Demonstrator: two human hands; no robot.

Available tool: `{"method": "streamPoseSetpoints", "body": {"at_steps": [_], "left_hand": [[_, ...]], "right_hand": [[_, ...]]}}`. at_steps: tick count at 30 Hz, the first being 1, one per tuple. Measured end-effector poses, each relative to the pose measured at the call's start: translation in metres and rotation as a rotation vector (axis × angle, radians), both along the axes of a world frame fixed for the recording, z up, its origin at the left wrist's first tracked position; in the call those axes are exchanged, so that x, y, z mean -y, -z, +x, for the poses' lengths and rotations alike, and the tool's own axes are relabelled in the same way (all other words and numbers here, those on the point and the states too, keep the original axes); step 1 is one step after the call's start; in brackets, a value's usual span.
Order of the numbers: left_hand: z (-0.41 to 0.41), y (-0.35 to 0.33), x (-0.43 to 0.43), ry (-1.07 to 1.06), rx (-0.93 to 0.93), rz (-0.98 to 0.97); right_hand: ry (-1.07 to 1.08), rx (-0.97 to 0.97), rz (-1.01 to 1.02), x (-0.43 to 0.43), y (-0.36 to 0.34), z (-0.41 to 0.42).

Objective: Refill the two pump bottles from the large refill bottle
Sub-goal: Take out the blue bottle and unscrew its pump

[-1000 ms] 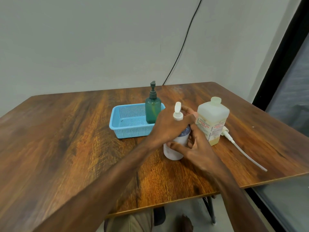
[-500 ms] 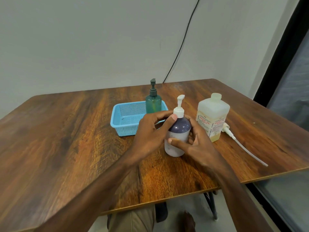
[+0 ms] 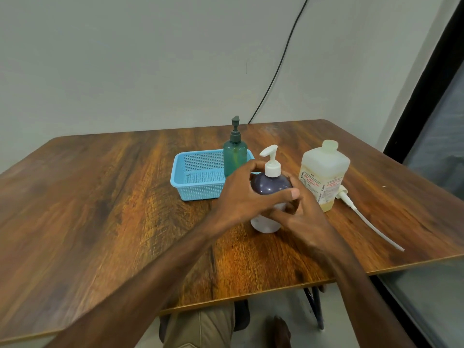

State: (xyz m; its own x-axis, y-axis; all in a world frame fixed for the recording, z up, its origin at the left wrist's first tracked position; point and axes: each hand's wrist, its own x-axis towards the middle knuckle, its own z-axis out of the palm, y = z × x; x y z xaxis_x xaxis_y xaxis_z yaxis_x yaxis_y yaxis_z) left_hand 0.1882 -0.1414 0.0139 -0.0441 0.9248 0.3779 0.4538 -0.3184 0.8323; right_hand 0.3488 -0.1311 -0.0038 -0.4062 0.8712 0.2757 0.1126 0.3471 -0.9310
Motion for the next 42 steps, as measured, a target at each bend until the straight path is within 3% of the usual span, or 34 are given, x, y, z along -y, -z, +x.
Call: {"method": "streamPoseSetpoints", "body": {"at_steps": [8, 15, 22, 29, 42], "left_hand": [[-0.015, 0.0, 0.006, 0.012, -0.061, 0.099], [-0.019, -0.005, 0.004, 0.043, -0.085, 0.132], [-0.024, -0.002, 0.002, 0.026, -0.086, 0.139], [-0.023, -0.001, 0.005, 0.047, -0.045, 0.115], [-0.024, 0.001, 0.002, 0.062, -0.042, 0.131]], "right_hand": [[-0.076, 0.14, -0.019, 0.01, -0.016, 0.027], [0.268, 0.087, 0.265, 0.002, -0.054, 0.002], [0.285, 0.285, 0.369, -0.015, -0.058, -0.018], [0.331, 0.134, 0.339, -0.009, -0.102, -0.013], [0.382, 0.023, 0.523, -0.006, -0.199, 0.006]]}}
